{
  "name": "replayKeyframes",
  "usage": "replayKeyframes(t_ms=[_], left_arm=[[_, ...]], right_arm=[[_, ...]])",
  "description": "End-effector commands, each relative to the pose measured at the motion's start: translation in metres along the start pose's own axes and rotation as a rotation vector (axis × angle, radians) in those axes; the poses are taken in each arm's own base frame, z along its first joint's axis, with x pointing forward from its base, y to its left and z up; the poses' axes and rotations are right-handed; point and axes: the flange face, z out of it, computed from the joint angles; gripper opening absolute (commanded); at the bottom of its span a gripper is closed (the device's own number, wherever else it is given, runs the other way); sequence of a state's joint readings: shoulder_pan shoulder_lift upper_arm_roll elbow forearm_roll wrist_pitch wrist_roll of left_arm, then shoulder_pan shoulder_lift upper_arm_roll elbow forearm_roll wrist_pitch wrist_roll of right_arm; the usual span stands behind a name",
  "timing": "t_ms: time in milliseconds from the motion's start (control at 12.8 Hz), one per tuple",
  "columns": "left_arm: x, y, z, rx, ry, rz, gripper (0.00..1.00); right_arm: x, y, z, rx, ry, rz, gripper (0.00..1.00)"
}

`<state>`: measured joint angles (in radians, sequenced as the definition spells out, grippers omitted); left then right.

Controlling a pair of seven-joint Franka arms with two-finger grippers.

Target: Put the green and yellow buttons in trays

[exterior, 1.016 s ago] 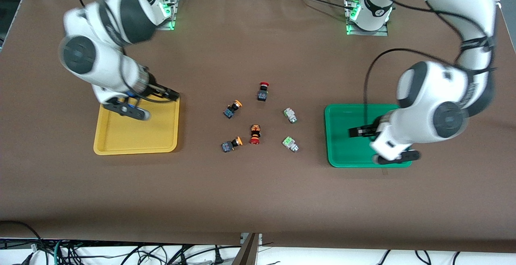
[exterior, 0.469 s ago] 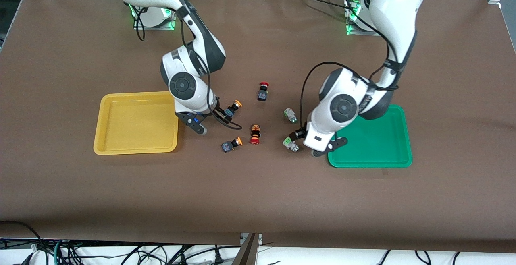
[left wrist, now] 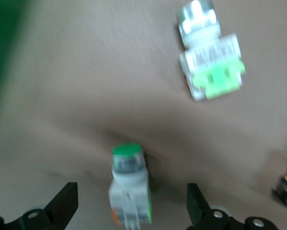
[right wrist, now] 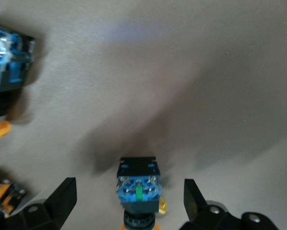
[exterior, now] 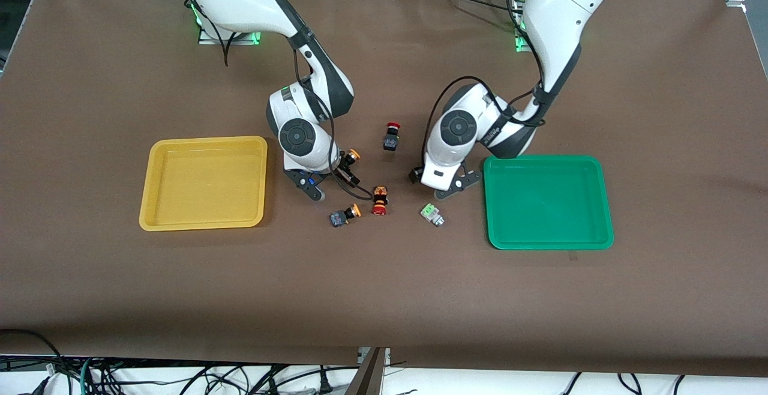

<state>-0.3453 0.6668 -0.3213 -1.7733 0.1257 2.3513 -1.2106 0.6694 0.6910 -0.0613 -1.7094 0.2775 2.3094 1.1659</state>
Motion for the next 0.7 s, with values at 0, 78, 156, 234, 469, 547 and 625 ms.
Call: replayKeyframes(t_ms=[0, 78, 156, 234, 469, 547, 625], left_arm=[[0.0, -0.007, -0.005, 0.007, 0.024, -0.011, 0.41], [0.0, -0.009, -0.003, 0.013, 0.028, -0.003, 0.32], [0.002, -0.012, 0.0, 0.028, 0.047, 0.016, 0.31], [0.001, -0.014, 0.002, 0.037, 0.054, 0.023, 0.31], [-0.009, -0.009, -0.001, 0.028, 0.045, 0.031, 0.0], [-0.004, -0.011, -0.006, 0.027, 0.047, 0.033, 0.0], [0.009, -0.015, -0.018, 0.02, 0.056, 0.044, 0.0]], right_arm=[[-0.013, 0.01, 0.017, 0.003, -0.012, 0.01, 0.9], [-0.014, 0.01, 0.017, 0.007, -0.014, 0.014, 0.79], [-0.014, 0.009, 0.015, 0.007, -0.015, 0.012, 0.62], [-0.015, 0.009, 0.011, 0.006, -0.018, 0.005, 0.41], [0.012, 0.021, -0.037, -0.041, -0.04, -0.08, 0.09], [0.037, 0.037, -0.06, -0.078, -0.053, -0.154, 0.09], [0.066, 0.056, -0.08, -0.116, -0.073, -0.243, 0.09]])
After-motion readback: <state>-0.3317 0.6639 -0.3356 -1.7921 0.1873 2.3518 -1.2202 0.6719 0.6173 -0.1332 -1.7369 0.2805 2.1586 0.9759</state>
